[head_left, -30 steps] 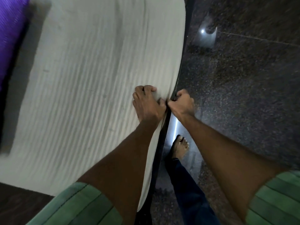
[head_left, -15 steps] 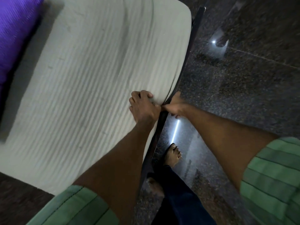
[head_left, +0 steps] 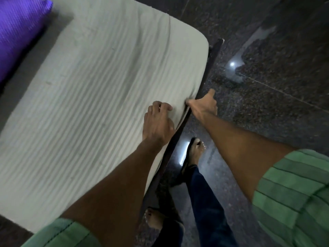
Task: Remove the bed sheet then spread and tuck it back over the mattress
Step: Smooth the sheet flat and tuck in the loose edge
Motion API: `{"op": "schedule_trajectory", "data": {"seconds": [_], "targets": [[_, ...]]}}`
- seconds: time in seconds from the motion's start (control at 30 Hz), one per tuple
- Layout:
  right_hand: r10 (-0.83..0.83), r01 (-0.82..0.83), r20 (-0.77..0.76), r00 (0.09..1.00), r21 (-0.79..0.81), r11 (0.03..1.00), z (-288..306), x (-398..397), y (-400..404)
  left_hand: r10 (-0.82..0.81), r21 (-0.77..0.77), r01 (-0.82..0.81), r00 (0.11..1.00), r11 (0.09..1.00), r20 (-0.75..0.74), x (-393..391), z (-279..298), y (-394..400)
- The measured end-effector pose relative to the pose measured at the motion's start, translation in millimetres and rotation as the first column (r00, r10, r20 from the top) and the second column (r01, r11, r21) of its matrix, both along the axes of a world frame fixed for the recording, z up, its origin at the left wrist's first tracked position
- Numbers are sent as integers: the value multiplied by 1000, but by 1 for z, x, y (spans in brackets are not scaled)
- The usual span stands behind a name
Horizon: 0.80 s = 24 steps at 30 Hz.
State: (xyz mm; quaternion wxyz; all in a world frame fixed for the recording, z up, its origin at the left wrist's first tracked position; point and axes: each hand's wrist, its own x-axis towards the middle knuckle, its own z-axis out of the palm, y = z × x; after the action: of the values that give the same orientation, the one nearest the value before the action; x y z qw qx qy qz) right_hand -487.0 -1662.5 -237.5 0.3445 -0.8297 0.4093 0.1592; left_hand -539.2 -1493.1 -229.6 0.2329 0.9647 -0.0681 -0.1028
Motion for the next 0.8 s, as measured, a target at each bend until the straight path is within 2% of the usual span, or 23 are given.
{"op": "schedule_trajectory", "data": {"seconds": [0.07,0.2,0.33,0.37,0.4,0.47,0.53,0.57,0.6,0.63,0.67,0.7,0.73,0.77,0.8], "targets": [[116,-115,-28,993,19,993,-3,15,-8,4,24,-5,999,1000,50,14,-4,-5],[9,2,-88,996,129,992,-19,23,-20,176,-6,-176,984,984,20,49,-5,-44],[64,-54,-122,990,79,995,-26,58,-14,231,23,-230,971,973,-62,94,-4,-71],[36,-25,-130,991,87,996,-28,65,-13,230,41,-227,968,973,-99,101,-4,-75],[7,11,-139,990,124,992,-28,69,-13,234,50,-230,963,972,-132,106,-4,-78],[-25,89,-210,977,300,950,-30,74,-22,270,62,-263,944,963,-189,117,-3,-82],[103,39,-249,963,507,861,-20,74,-35,300,99,-285,929,953,-218,123,-3,-85],[107,19,-217,970,511,859,-22,75,-44,305,121,-284,926,951,-223,124,-2,-86],[20,63,-151,988,524,849,-16,79,-51,301,139,-275,927,951,-222,125,-2,-87],[-68,83,-50,996,468,880,-14,82,-57,293,153,-264,931,952,-217,124,-1,-89],[-112,79,78,991,341,937,-13,88,-61,282,162,-252,936,954,-208,124,0,-90],[-45,15,196,980,150,989,-12,93,-63,272,166,-241,942,956,-199,124,1,-91],[84,-72,290,953,-52,996,-13,97,-66,261,162,-232,946,959,-190,124,2,-91],[239,-165,345,908,-232,959,-13,104,-65,257,154,-231,951,961,-174,126,4,-89],[343,-220,355,870,-344,913,-18,111,-65,255,145,-233,955,962,-152,128,6,-87]]}}
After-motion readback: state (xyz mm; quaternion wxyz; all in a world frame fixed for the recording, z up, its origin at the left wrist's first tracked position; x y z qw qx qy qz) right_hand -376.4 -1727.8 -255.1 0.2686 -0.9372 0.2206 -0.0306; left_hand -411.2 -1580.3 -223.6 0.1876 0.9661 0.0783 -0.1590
